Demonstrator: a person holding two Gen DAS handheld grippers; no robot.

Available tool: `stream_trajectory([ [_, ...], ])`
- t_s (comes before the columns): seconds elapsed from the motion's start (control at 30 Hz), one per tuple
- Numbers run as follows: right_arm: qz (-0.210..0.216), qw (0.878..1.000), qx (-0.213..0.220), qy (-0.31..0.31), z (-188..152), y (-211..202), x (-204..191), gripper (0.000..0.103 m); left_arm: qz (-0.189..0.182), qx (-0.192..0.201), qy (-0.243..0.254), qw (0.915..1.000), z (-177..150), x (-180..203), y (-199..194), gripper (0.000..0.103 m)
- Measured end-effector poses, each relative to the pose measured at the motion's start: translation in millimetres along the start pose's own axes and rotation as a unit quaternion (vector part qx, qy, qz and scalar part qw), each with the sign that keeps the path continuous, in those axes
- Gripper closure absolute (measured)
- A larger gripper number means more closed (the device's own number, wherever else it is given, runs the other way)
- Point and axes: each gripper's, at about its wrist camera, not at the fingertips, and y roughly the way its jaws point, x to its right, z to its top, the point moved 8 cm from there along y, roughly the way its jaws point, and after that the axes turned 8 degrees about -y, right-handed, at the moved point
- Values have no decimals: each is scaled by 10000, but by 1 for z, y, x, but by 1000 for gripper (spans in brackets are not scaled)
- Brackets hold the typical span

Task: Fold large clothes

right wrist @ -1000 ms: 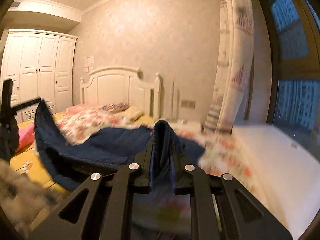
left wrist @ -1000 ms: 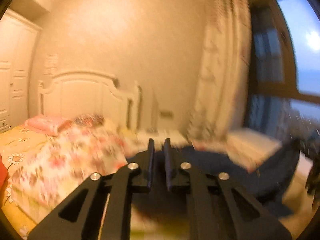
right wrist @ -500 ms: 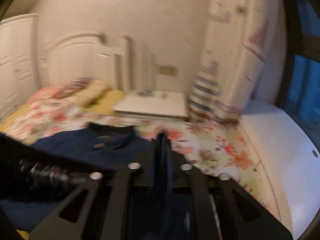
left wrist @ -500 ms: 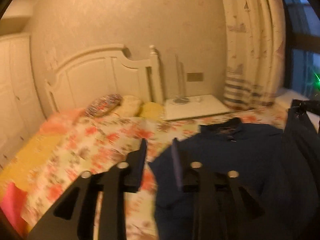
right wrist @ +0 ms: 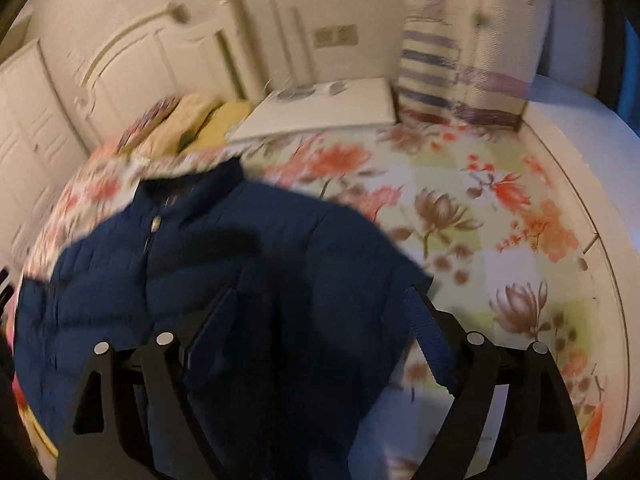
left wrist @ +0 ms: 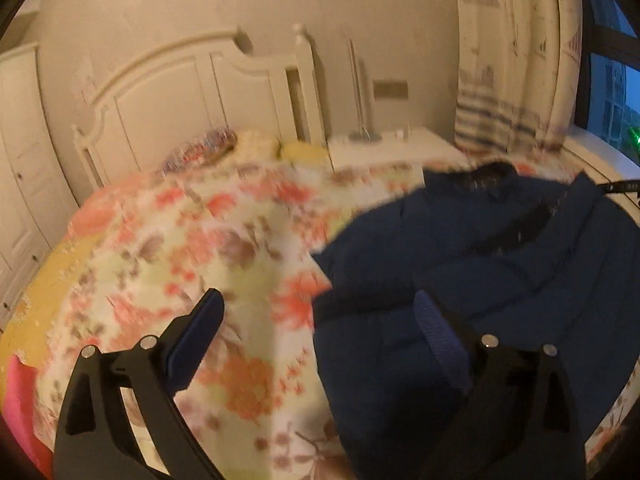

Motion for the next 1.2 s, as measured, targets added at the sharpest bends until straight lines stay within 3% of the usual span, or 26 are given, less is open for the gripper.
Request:
stream_trajectory([
  [0.17, 461, 9988, 77, -160, 7, -4, -13, 21, -344, -353, -165, 9986, -20, 3, 12, 7],
  [0.3, 1397, 9893, 85, -404, 12, 4, -47, 18, -738, -434, -508, 9950, -26, -3, 7, 7],
  [0.37, 1588, 9854, -11, -609, 10, 9, -60, 17, -927, -493, -617, 9926, -30, -7, 4, 4],
  [0.5, 1500, 9848, -32, -878, 8, 14, -72, 17, -1230, -664, -828, 9867, -36, -15, 8, 4],
  [0.7, 1555, 9851, 98, -733, 8, 13, -67, 21, -1717, -759, -1153, 9754, -26, -14, 28, 4],
  [0.8, 1529, 9855, 103, -730, 8, 13, -66, 22, -2131, -935, -1274, 9642, -21, -4, 46, 5],
  [0.83, 1507, 9858, 127, -736, 8, 13, -66, 27, -2272, -966, -1273, 9606, -20, 1, 48, 16],
  [0.87, 1473, 9862, 173, -738, 8, 12, -66, 34, -2391, -994, -1230, 9580, -20, 7, 48, 51],
  [0.93, 1337, 9868, 421, -815, 8, 0, -66, 75, -2260, -813, -1094, 9645, -15, 13, 36, 84],
  [1.0, 1111, 9866, 726, -944, 7, -23, -71, 86, -1996, -304, -782, 9763, 1, 20, -1, 85],
  [1.07, 876, 9826, 1097, -1214, 8, -57, -83, 89, -1881, 123, -487, 9809, 26, 27, -35, 85],
  [1.13, 656, 9796, 1408, -1272, 21, -87, -85, 90, -1885, 278, -233, 9814, 59, 35, -53, 85],
  [1.2, 480, 9779, 1691, -1131, 51, -113, -74, 90, -1603, 402, 98, 9862, 107, 47, -52, 85],
])
